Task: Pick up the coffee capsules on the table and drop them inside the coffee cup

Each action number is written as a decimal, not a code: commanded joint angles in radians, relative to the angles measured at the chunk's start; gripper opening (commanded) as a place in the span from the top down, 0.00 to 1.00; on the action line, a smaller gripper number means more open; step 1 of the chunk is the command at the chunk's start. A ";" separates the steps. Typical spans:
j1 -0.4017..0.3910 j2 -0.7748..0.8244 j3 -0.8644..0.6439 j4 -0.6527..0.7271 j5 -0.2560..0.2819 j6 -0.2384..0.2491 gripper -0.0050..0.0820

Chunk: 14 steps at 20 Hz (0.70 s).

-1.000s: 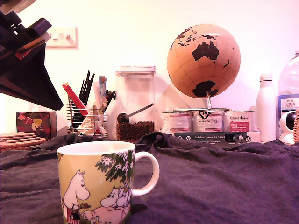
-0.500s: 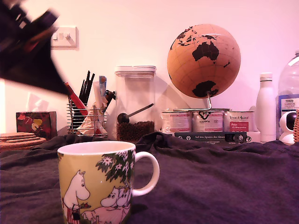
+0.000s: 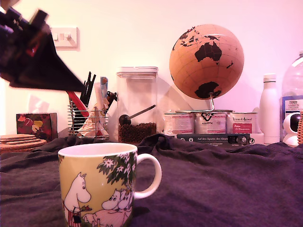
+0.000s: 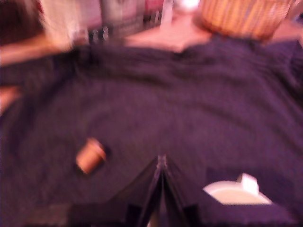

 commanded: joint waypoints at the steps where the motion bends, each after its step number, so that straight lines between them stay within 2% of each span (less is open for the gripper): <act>1: 0.040 -0.003 -0.017 0.024 0.063 0.033 0.96; 4: 0.130 -0.002 -0.017 0.042 0.170 0.062 0.96; 6: 0.182 -0.002 -0.017 0.044 0.223 0.079 0.96; 9: 0.257 0.001 -0.018 0.045 0.292 0.124 0.96; 12: 0.318 0.017 -0.047 0.113 0.350 0.137 0.96; 14: 0.344 0.022 -0.086 0.172 0.363 0.137 0.96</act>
